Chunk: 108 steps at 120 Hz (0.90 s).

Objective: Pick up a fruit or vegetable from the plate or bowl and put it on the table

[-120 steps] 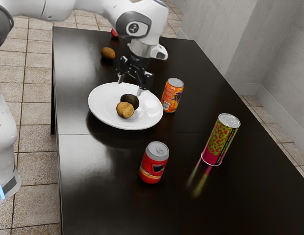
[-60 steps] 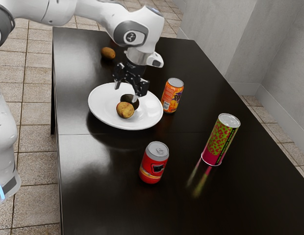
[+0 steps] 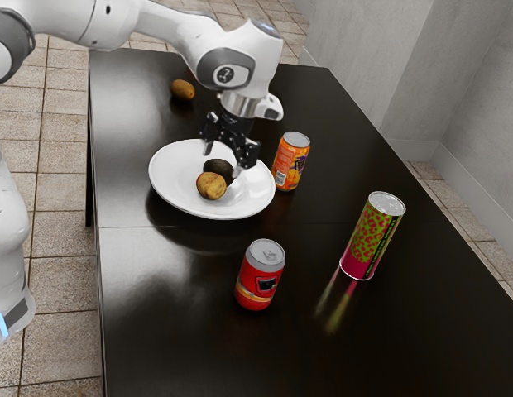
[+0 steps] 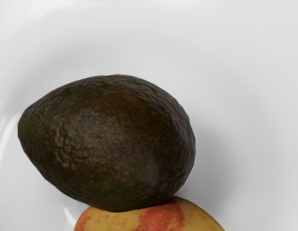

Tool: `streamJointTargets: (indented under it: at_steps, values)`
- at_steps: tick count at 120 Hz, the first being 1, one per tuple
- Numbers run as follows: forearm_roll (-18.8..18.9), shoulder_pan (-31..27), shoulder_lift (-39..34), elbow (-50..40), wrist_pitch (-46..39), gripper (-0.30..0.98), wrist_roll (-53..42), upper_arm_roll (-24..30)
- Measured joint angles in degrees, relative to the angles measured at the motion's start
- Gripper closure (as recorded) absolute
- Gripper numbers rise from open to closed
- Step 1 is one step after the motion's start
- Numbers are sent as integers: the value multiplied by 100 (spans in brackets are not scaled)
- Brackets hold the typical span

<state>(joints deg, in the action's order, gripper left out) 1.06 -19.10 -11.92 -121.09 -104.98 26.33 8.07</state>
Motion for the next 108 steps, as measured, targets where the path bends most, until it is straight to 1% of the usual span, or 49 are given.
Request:
streamJointTargets:
  at_steps: [28,65,95,108]
  values:
    - [-7,24,57,-22,-117,0,110,135]
    - [-25,28,-22,-219,-161,0,228,157]
    - [-53,22,-254,-401,-200,0,289,151]
    - [-163,17,-335,-487,-289,0,313,146]
